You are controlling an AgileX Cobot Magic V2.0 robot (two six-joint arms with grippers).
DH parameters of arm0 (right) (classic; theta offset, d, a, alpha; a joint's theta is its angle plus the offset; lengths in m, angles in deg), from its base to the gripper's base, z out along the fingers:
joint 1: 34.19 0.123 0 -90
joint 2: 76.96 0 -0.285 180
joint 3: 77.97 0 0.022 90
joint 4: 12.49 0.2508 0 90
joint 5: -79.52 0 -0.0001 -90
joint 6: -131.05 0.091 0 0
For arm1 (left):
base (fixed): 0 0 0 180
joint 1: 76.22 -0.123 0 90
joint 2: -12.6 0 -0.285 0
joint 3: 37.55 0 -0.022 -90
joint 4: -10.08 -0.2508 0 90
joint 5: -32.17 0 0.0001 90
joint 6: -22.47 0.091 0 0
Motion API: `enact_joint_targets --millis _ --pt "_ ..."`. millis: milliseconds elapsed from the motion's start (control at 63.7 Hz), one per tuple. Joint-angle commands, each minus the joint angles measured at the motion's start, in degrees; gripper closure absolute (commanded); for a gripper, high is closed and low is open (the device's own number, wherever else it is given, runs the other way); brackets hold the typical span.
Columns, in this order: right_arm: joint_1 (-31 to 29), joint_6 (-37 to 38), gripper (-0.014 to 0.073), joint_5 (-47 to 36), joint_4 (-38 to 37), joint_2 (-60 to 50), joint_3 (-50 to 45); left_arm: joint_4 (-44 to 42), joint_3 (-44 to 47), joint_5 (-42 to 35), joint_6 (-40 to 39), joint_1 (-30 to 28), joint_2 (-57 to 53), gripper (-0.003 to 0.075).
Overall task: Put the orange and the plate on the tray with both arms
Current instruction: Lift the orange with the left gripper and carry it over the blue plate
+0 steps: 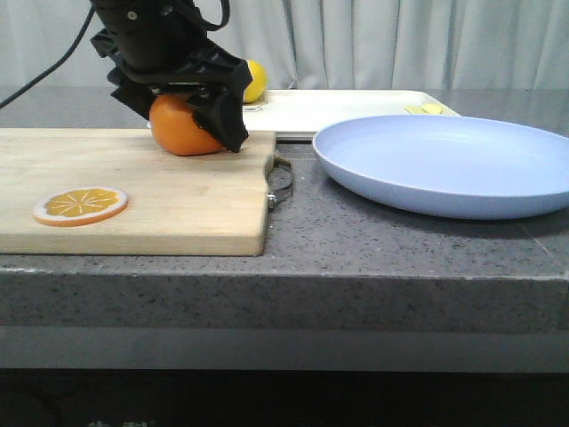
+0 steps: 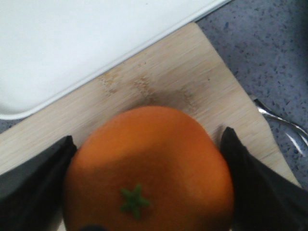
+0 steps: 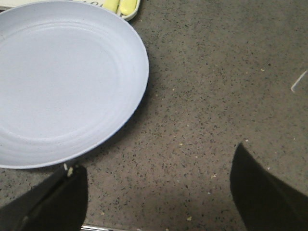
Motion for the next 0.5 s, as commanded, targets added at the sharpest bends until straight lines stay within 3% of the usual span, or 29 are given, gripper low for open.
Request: enact_joint_targets --millis 0,487 --pt "-0.2 -0.5 -0.0019 -3.4 0.1 0.2 1.9 0.6 -1.8 -2.1 -0.3 0.4 -3.0 0.0258" --pt "-0.2 -0.5 -0.0019 -3.7 0.1 0.2 1.9 1.1 -6.9 0.7 -0.3 4.5 -4.0 0.0258"
